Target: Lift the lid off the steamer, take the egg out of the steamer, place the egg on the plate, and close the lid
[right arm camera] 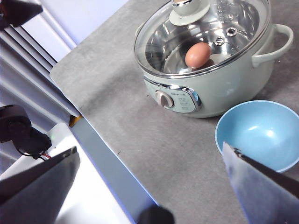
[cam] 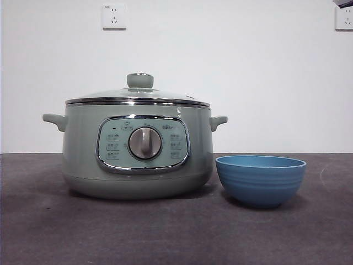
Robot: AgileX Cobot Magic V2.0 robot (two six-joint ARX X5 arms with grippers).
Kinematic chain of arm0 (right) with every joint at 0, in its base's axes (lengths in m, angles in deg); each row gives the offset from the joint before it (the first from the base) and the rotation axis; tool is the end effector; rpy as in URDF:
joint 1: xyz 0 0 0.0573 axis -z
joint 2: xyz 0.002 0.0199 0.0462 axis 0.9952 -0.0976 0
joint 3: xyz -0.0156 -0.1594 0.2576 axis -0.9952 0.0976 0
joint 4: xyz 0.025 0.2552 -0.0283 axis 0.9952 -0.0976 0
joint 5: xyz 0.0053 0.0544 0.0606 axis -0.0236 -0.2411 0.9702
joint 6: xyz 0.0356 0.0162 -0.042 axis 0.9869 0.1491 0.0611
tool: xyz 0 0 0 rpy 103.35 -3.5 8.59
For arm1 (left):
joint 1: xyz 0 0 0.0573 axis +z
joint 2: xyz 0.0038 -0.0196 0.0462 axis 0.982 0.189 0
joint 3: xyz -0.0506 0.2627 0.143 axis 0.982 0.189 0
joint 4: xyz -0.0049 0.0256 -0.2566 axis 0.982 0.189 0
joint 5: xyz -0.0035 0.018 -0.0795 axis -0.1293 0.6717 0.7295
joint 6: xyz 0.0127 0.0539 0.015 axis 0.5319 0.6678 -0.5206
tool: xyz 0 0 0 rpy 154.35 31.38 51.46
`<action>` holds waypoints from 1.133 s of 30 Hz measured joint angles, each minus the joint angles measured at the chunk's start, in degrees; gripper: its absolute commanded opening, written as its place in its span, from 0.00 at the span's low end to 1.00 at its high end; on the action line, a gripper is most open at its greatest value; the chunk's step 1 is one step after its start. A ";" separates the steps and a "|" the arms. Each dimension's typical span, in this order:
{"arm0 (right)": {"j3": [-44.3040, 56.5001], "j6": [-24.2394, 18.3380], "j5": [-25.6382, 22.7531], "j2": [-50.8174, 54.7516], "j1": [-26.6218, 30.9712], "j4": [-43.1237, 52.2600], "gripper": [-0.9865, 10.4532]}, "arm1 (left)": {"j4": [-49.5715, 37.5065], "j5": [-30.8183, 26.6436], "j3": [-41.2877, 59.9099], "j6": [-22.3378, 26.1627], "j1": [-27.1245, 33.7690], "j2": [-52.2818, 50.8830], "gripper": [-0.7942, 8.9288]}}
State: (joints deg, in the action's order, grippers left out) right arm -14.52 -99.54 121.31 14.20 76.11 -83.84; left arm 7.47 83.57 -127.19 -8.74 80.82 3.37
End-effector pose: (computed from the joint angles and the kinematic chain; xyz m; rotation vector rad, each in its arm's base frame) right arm 0.1046 0.0406 0.3519 0.0884 0.6229 0.9583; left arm 0.0770 -0.0216 0.3505 -0.1905 0.3571 -0.7063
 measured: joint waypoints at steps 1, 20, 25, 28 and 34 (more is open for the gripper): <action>0.00 -0.02 0.00 0.00 0.00 0.00 0.56 | -0.90 0.11 -0.70 -0.04 -0.20 1.46 0.62; 0.00 -0.02 -0.02 -1.66 0.00 0.24 0.56 | -16.55 -13.55 -20.61 3.65 -16.02 35.47 0.62; 0.00 -0.02 -0.02 -1.86 0.00 0.24 0.56 | -20.59 -18.82 -23.15 5.53 -19.67 43.65 0.62; 0.00 -0.02 -0.31 -1.86 0.00 0.24 0.56 | -22.62 -21.51 -23.15 6.58 -21.27 47.60 0.62; 0.00 0.00 -2.64 -1.86 0.00 0.26 0.56 | -26.29 -24.70 -23.15 8.07 -23.80 53.83 0.62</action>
State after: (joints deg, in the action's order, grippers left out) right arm -14.52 -99.54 118.66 12.34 76.11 -83.58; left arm -18.83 58.87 -150.33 -0.68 57.02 57.20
